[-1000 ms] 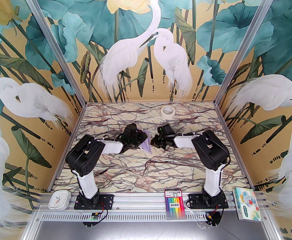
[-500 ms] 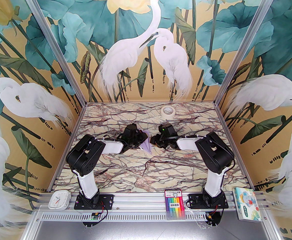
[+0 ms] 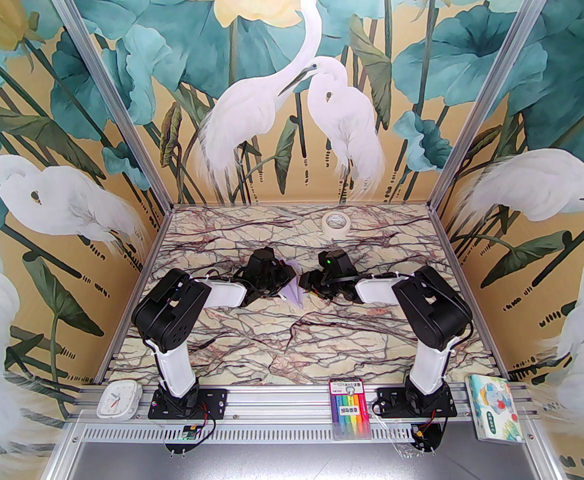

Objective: Fold a paper plane with a square sheet of paper (fold left side to right side)

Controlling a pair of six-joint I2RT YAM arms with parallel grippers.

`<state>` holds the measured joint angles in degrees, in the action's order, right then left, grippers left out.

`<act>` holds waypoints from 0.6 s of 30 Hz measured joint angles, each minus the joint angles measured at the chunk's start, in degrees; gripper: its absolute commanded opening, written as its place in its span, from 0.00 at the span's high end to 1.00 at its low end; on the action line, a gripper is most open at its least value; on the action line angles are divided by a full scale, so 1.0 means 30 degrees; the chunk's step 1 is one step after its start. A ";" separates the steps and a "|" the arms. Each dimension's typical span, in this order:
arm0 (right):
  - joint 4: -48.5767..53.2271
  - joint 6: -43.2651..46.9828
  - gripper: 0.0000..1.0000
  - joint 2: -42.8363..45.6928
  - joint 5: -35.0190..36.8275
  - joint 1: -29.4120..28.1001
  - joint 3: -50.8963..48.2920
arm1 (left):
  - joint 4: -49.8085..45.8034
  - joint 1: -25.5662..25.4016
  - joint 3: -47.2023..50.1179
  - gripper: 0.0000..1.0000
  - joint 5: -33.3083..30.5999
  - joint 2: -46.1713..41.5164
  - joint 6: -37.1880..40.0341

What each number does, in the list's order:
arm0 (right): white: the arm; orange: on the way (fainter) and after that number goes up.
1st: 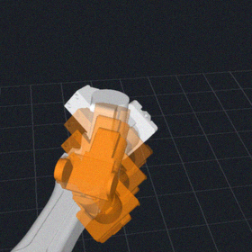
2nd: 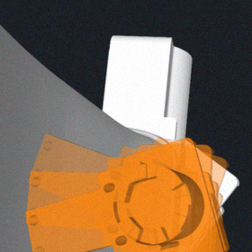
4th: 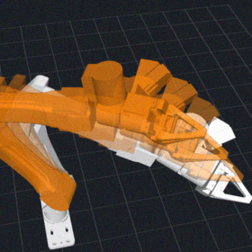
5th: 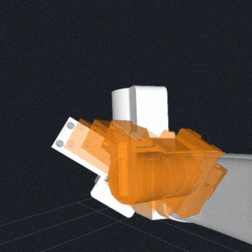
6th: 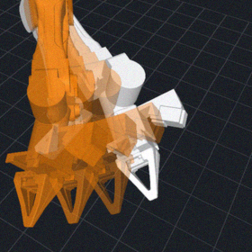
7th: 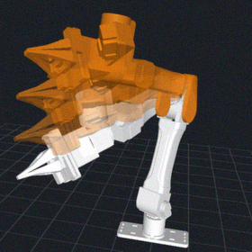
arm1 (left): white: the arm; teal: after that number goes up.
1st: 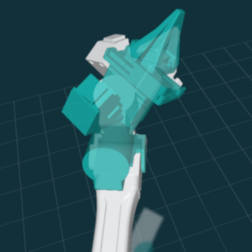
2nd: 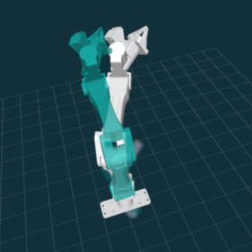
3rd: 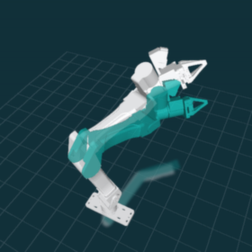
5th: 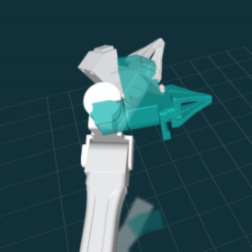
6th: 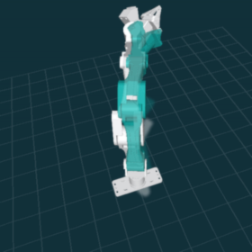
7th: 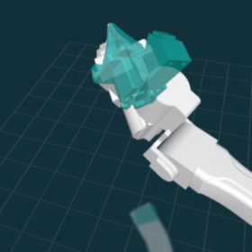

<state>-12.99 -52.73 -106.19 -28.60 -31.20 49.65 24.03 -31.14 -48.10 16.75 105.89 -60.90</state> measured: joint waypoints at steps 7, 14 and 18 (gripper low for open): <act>-0.0080 0.0029 0.49 -0.0743 -0.0211 -0.0226 0.0605 | 0.0029 -0.0007 -0.0022 1.00 0.0051 0.0321 -0.0007; 0.1035 0.0328 0.53 -0.1078 -0.0372 -0.0262 0.1377 | 0.0080 0.0044 -0.0022 1.00 0.0022 0.0532 -0.0080; 0.1260 0.0619 0.63 -0.1362 -0.0335 -0.0386 0.1661 | -0.0022 0.0080 -0.0022 1.00 -0.0036 0.0648 -0.0080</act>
<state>-9.21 -50.87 -110.28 -29.61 -32.36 54.63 23.97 -30.89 -48.16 16.64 107.83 -61.14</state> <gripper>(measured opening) 0.412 0.028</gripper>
